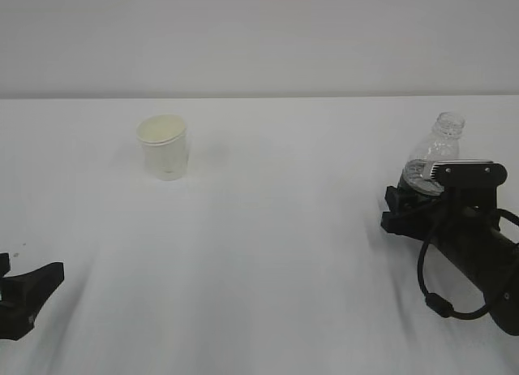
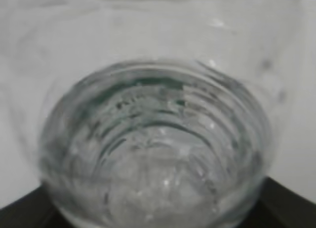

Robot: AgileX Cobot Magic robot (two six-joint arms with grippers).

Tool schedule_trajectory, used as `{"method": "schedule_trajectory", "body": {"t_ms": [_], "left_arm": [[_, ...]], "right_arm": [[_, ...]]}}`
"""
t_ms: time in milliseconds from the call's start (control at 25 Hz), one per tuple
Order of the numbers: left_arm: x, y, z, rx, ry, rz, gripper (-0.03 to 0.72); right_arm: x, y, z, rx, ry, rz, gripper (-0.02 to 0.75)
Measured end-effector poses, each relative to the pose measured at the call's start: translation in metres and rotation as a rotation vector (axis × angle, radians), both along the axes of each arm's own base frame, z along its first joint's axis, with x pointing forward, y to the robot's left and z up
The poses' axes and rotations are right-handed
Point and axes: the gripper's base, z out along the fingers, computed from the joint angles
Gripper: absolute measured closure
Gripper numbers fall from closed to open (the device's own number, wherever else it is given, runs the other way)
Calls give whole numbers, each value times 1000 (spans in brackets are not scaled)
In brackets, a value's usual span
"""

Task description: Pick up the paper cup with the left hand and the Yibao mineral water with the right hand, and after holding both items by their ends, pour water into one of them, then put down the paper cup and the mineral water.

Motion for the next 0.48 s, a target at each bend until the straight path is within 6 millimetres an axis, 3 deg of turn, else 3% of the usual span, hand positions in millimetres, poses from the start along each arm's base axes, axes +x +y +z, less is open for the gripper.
{"method": "schedule_trajectory", "body": {"t_ms": [480], "left_arm": [[0, 0, 0, 0, 0, 0, 99]], "right_arm": [[-4, 0, -1, -3, 1, 15, 287]]}}
